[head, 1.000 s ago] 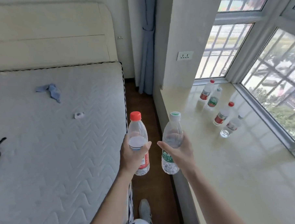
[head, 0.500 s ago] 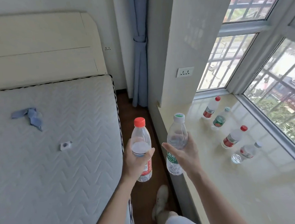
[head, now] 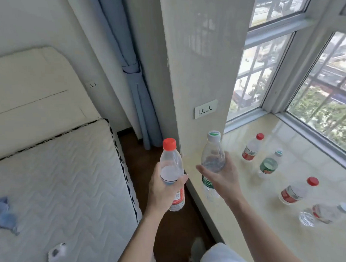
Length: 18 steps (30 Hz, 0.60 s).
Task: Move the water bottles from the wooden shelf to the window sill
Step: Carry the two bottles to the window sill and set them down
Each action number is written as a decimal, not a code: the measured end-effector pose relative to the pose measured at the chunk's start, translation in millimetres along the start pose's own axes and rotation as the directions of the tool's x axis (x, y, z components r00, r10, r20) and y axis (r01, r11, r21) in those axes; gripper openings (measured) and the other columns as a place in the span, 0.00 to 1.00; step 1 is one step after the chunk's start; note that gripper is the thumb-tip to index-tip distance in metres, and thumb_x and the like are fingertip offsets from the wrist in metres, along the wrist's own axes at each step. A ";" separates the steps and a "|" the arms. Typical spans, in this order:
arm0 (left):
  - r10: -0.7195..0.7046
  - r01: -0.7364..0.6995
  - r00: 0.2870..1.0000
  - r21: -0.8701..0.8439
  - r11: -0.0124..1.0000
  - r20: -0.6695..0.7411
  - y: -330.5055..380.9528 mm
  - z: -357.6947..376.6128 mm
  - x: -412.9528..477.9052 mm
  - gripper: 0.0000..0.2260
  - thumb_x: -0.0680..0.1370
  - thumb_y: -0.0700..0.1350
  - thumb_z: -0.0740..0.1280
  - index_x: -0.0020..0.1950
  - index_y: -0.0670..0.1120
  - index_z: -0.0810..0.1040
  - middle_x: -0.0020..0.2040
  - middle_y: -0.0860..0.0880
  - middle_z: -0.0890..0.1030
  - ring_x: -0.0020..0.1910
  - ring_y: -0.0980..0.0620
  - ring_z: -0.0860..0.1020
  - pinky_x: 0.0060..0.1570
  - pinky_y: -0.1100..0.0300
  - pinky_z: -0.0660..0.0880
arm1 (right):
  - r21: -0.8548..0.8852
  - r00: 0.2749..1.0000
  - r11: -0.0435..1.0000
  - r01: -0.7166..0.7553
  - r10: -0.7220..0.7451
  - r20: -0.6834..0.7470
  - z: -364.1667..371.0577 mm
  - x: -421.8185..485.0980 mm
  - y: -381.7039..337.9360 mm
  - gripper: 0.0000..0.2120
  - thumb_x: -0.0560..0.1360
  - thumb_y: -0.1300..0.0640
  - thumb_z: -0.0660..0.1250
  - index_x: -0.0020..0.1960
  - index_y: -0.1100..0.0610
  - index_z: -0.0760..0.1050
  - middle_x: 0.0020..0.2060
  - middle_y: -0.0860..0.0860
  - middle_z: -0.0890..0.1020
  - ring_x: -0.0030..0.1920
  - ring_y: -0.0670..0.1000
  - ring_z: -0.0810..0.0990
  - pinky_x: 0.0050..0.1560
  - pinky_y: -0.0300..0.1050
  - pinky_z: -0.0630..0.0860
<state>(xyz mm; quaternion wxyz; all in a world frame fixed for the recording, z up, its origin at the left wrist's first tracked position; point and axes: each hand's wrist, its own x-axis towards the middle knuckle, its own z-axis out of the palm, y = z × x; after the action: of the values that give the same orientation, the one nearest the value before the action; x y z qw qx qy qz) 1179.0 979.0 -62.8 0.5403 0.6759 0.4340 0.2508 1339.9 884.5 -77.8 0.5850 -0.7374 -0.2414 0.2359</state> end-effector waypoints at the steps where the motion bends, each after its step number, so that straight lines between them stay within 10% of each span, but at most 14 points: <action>1: 0.003 -0.002 1.000 -0.005 1.000 0.020 5.2 4.6 19.2 0.24 0.68 0.52 0.78 0.59 0.61 0.71 0.52 0.58 0.79 0.54 0.60 0.78 0.44 0.70 0.74 | -0.006 1.000 1.000 -0.002 0.001 -0.018 -2.4 16.3 -2.6 0.33 0.60 0.38 0.79 0.60 0.49 0.74 0.50 0.46 0.83 0.52 0.48 0.83 0.55 0.55 0.81; 18: 0.035 -0.086 0.845 0.072 0.994 0.534 19.5 144.4 185.5 0.24 0.67 0.50 0.79 0.58 0.59 0.72 0.56 0.61 0.76 0.59 0.59 0.74 0.54 0.65 0.71 | 0.070 0.790 0.946 -0.317 0.304 -0.533 -79.2 85.8 44.5 0.24 0.63 0.53 0.83 0.52 0.49 0.73 0.44 0.41 0.81 0.46 0.37 0.79 0.45 0.34 0.74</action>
<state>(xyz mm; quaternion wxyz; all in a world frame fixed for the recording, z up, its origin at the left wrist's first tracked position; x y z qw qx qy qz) 1394.1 1063.3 -110.4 0.5989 0.7568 0.2570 0.0500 1459.6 870.5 -110.7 0.5737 -0.8098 0.0536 0.1102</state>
